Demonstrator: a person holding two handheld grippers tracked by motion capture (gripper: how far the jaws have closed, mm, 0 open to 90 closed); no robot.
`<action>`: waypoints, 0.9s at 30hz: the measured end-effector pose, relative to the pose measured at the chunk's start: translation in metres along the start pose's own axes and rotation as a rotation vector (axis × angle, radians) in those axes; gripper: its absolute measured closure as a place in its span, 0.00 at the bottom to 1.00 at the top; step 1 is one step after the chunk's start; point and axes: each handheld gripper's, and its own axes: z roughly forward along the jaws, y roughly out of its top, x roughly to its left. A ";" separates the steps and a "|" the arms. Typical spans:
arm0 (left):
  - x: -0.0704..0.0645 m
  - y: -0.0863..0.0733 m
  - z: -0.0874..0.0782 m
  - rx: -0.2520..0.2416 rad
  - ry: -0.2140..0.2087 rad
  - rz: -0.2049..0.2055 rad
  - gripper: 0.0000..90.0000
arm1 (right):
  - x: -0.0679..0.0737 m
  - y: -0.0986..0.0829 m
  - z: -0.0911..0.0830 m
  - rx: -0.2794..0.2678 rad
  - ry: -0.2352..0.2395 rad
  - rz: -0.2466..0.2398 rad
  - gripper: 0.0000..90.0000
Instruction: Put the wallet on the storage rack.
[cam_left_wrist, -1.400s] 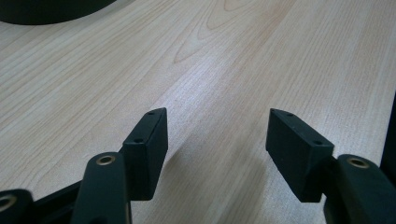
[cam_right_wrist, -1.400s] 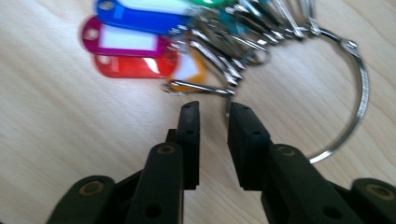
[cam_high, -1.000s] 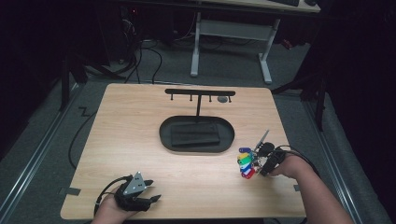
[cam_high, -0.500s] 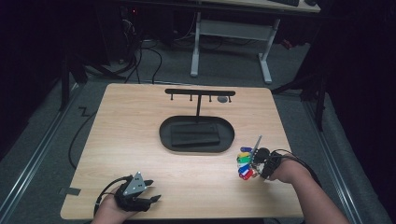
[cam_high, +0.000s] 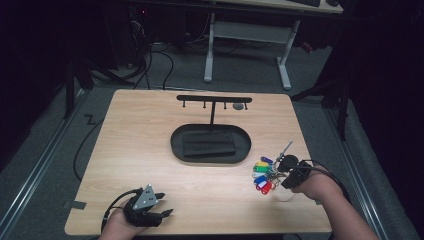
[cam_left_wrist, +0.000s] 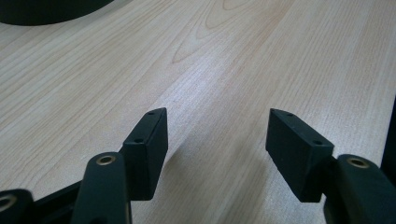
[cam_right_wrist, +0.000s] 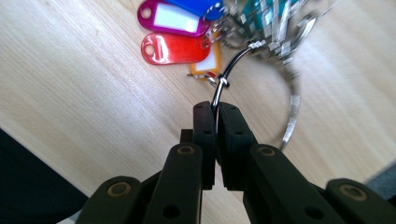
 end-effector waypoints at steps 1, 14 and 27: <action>0.000 0.000 0.000 0.001 -0.001 -0.002 0.44 | 0.001 0.000 -0.011 0.001 -0.017 -0.013 0.97; 0.001 0.001 0.001 0.005 -0.008 0.004 0.44 | 0.011 0.005 -0.058 -0.005 -0.107 -0.059 0.97; 0.001 0.001 0.002 0.005 -0.007 0.007 0.44 | 0.017 0.019 -0.099 -0.039 -0.134 -0.087 0.98</action>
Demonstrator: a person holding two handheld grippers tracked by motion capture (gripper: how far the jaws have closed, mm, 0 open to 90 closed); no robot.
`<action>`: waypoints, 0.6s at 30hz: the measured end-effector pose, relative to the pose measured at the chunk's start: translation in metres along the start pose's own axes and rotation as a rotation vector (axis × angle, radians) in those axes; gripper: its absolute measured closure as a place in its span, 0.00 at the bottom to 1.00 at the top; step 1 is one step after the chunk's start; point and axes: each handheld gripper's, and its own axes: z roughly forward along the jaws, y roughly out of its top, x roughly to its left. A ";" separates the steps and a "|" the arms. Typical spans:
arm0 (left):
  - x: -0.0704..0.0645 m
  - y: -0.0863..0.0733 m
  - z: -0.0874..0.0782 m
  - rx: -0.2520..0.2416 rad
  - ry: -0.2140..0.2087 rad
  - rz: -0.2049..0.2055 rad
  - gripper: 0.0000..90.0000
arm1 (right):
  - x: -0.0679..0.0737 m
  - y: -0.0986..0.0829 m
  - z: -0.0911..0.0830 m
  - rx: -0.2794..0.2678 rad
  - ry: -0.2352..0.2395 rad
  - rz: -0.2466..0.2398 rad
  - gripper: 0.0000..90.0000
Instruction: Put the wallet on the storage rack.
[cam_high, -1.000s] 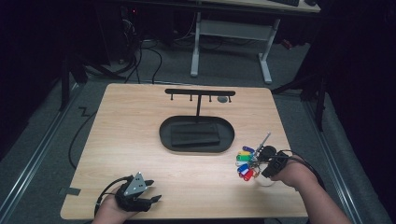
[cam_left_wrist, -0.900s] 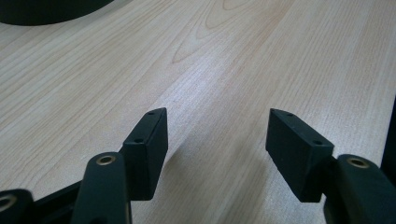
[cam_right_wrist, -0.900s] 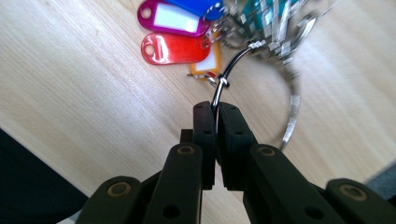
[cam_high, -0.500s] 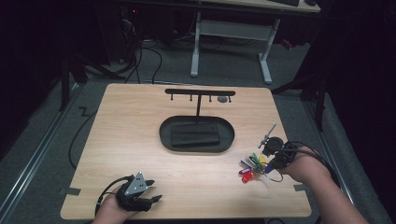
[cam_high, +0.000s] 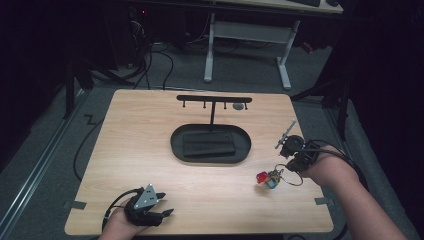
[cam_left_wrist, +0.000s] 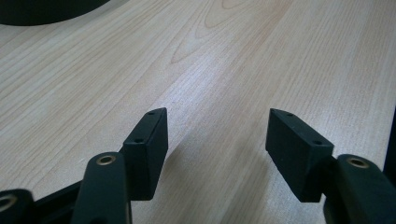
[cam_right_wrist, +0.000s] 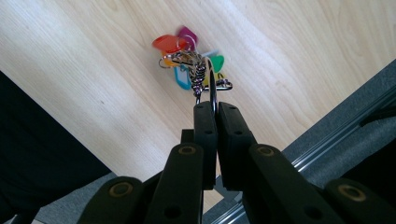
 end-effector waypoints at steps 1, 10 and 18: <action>0.000 0.000 0.000 0.000 0.000 0.000 0.44 | 0.000 0.000 0.000 0.000 0.000 0.000 0.98; 0.000 0.000 0.000 -0.001 -0.001 0.000 0.44 | -0.005 0.010 -0.020 -0.021 -0.005 0.014 0.98; 0.001 0.000 -0.001 -0.002 -0.002 -0.002 0.44 | -0.012 0.017 -0.031 -0.049 -0.002 0.035 0.98</action>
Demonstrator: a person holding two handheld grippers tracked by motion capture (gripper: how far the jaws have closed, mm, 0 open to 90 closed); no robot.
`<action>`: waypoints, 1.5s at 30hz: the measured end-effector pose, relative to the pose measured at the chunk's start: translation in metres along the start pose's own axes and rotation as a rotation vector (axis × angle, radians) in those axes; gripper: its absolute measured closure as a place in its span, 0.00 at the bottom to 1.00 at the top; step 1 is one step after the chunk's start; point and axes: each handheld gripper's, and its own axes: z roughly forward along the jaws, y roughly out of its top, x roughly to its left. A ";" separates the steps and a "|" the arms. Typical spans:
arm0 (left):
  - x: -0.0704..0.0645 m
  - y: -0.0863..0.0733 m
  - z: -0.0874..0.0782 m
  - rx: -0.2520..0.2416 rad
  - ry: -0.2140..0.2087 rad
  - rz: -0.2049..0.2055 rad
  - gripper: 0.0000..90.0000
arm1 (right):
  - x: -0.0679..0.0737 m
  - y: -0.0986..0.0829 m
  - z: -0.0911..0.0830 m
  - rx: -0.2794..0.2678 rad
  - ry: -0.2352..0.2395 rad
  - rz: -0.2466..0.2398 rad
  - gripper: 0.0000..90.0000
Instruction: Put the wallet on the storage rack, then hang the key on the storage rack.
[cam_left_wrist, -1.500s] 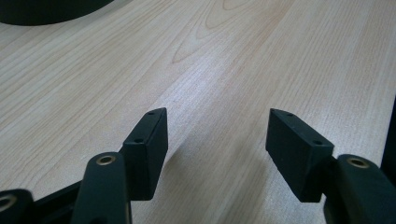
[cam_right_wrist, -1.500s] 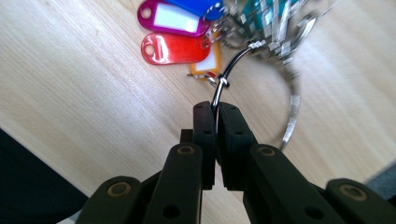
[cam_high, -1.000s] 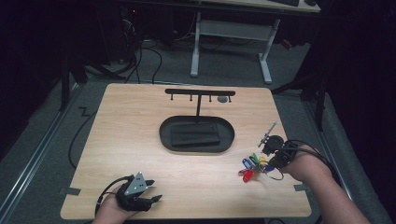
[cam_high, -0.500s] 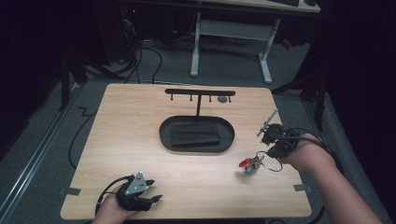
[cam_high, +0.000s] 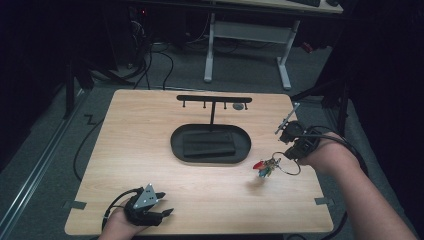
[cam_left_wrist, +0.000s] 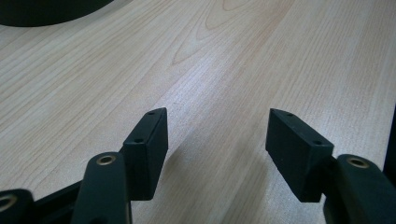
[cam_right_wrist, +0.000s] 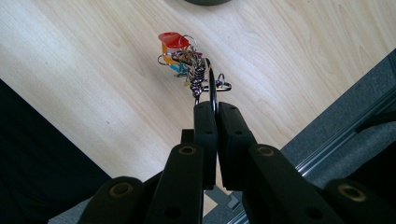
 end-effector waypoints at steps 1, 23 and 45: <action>0.000 0.000 0.000 -0.001 -0.001 0.000 0.44 | 0.000 0.000 0.000 0.000 0.000 0.000 0.98; 0.000 -0.001 -0.001 -0.011 0.002 -0.005 0.44 | -0.018 0.036 -0.008 -0.024 0.007 0.021 0.98; 0.000 -0.002 -0.003 -0.011 0.013 0.000 0.44 | -0.034 0.073 -0.004 -0.049 0.000 0.009 0.98</action>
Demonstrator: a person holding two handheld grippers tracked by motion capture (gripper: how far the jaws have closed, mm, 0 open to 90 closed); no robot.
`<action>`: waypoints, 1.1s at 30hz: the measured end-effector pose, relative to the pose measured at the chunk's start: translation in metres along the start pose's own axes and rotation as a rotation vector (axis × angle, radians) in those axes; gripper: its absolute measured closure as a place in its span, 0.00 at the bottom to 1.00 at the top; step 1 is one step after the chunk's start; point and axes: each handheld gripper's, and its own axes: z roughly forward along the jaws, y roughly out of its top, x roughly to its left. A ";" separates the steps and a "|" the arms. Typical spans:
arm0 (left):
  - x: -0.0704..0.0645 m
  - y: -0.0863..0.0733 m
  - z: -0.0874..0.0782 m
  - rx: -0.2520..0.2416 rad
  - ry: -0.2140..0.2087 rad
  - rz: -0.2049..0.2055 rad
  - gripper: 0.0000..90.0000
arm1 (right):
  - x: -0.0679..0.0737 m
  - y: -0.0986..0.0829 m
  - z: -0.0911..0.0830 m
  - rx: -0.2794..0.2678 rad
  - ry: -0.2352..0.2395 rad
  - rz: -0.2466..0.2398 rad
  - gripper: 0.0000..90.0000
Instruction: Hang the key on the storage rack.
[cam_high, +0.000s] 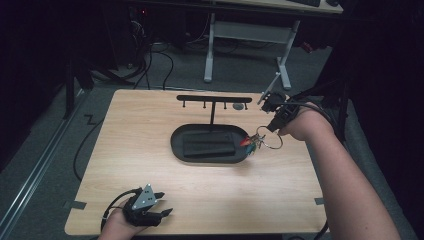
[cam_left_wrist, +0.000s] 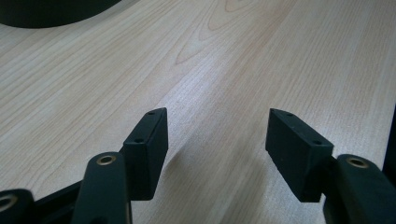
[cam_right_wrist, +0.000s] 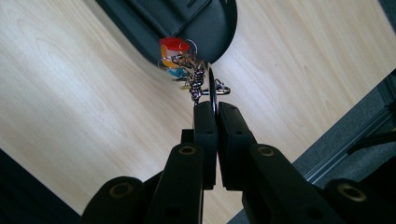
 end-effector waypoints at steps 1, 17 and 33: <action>0.000 0.000 0.000 0.000 0.000 -0.001 0.44 | -0.002 0.004 -0.001 -0.007 0.002 -0.003 0.98; 0.002 -0.001 0.000 0.004 -0.007 0.000 0.44 | -0.015 0.040 0.006 -0.039 0.011 -0.012 0.98; 0.003 -0.004 -0.003 0.005 -0.003 -0.006 0.44 | -0.026 0.065 0.007 -0.092 0.011 -0.005 0.98</action>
